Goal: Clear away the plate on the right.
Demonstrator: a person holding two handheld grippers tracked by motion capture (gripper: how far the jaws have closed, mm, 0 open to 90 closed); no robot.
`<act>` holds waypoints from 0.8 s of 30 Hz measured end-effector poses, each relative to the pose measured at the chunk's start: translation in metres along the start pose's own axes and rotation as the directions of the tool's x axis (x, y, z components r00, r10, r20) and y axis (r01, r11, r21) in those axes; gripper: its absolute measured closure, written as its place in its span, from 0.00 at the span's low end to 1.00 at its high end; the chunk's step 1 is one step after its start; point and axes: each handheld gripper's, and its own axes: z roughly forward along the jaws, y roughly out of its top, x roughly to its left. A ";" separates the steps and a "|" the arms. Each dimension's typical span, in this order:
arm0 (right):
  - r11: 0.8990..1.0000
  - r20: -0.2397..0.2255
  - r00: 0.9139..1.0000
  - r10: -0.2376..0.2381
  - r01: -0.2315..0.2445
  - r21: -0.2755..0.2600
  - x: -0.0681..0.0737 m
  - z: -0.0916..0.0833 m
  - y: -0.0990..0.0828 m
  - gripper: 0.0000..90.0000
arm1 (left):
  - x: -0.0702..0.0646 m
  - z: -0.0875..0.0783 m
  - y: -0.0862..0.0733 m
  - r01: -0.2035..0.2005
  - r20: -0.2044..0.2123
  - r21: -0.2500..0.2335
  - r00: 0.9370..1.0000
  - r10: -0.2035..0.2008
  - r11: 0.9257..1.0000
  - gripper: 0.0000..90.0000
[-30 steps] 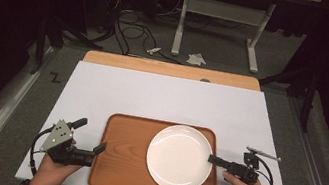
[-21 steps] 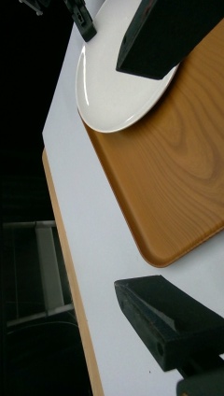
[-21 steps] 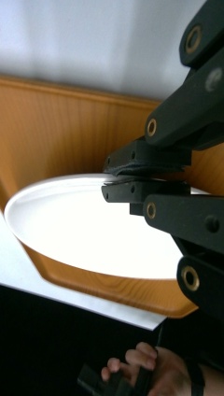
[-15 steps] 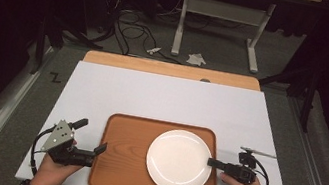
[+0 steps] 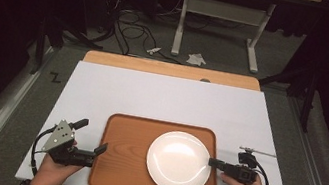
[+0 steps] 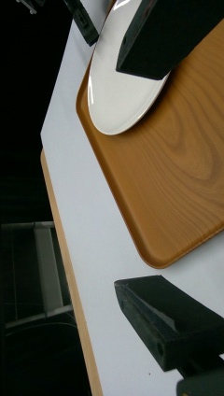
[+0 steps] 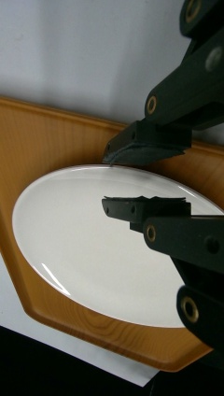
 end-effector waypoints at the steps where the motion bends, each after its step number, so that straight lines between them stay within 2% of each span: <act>1: 1.000 0.007 1.000 -0.010 0.010 -0.018 0.001 -0.001 0.000 0.79 | 0.000 0.000 0.000 0.000 -0.001 -0.001 1.000 0.000 1.000 0.01; 5: 0.999 0.003 0.999 -0.032 0.032 -0.022 0.002 -0.004 0.001 0.78 | 0.000 0.000 0.000 0.000 0.000 0.001 1.000 0.000 1.000 0.01; 12: 0.996 0.009 0.998 -0.063 0.064 -0.068 0.006 -0.008 0.003 0.72 | 0.000 -0.002 -0.001 -0.001 -0.002 0.002 1.000 0.001 1.000 0.01; 13: 0.992 0.006 0.997 -0.079 0.079 -0.094 0.006 -0.011 0.004 0.70 | 0.000 -0.002 -0.001 -0.001 -0.002 0.004 1.000 0.001 1.000 0.01; 15: 0.991 0.004 0.996 -0.088 0.087 -0.103 0.006 -0.012 0.004 0.69 | -0.001 -0.003 -0.002 0.010 -0.005 0.000 1.000 -0.010 1.000 0.01; 19: 0.975 0.004 0.991 -0.136 0.135 -0.177 0.006 -0.019 0.008 0.58 | -0.003 -0.002 -0.002 0.015 -0.010 0.005 1.000 -0.015 1.000 0.01; 22: 0.955 0.056 0.976 -0.211 0.218 -0.201 0.006 -0.022 0.010 0.53 | -0.004 0.001 0.001 0.011 -0.015 0.004 1.000 -0.011 1.000 0.01; 24: 0.950 0.070 0.970 -0.232 0.242 -0.196 0.006 -0.025 0.011 0.49 | -0.006 0.003 0.001 0.011 -0.020 0.021 1.000 -0.010 1.000 0.01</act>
